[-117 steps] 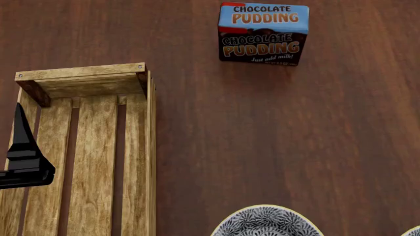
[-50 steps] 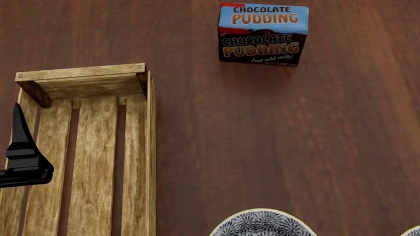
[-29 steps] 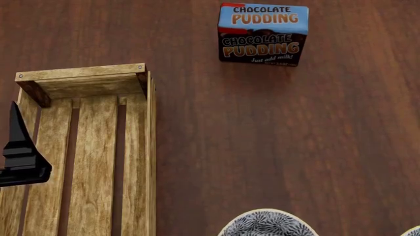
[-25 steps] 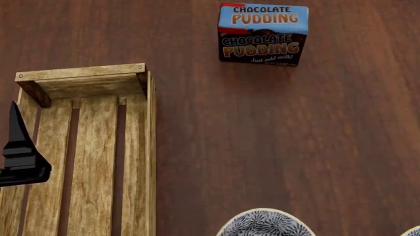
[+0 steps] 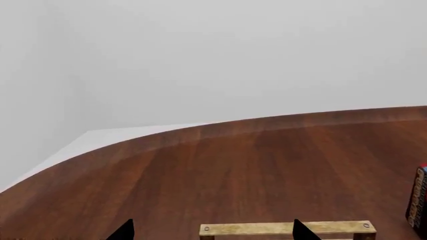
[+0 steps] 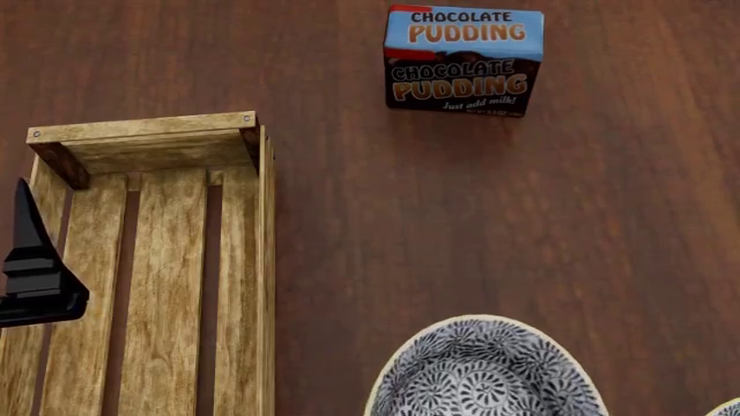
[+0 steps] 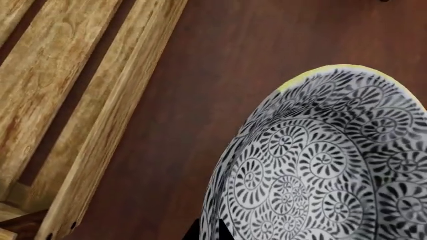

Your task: Stack the left bowl on the right bowl and place them in the tray.

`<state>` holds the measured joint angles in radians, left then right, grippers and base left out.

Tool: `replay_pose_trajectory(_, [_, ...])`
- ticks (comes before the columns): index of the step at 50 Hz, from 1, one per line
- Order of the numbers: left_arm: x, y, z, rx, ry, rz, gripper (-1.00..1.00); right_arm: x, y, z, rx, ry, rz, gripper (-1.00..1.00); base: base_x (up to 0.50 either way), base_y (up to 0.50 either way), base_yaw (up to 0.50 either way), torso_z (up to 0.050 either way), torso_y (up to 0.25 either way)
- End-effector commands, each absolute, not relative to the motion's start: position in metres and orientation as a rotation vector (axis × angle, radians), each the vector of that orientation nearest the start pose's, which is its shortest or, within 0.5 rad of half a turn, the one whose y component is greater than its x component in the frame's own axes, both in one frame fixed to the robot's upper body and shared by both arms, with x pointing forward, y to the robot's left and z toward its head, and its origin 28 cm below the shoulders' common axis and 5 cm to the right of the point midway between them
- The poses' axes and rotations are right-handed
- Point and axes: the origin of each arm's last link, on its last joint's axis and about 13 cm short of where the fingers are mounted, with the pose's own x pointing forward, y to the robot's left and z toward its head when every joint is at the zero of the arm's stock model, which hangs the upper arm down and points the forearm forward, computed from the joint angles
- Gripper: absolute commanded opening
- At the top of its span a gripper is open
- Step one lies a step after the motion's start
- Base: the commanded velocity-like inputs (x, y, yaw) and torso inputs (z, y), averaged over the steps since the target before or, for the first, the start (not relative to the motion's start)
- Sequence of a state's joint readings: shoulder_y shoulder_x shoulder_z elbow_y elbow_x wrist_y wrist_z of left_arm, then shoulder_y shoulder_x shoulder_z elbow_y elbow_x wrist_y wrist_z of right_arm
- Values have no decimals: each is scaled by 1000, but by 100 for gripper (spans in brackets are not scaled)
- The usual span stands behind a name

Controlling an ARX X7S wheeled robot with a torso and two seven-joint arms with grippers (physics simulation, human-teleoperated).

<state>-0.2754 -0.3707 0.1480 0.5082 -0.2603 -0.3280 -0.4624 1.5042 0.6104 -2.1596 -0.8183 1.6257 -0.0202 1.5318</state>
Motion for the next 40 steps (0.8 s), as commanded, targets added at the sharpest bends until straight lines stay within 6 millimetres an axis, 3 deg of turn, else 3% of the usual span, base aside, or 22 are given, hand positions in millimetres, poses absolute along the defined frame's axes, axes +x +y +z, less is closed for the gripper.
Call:
replay_pose_trajectory(1, [240, 234, 158, 61, -412, 200, 100, 129, -53, 190, -469, 462, 203, -100, 0, 0, 0, 0, 0])
replay_pose_trajectory(14, [240, 235, 158, 61, -416, 202, 100, 133, -59, 218, -518, 423, 144, -100, 0, 0, 0, 0, 0])
replay_pose_trajectory(25, [240, 235, 159, 60, -416, 204, 100, 122, -66, 248, -559, 386, 62, -100, 0, 0, 0, 0, 0])
replay_pose_trajectory(40, [241, 236, 159, 57, -414, 207, 100, 119, -86, 272, -554, 361, -50, -100, 0, 0, 0, 0, 0])
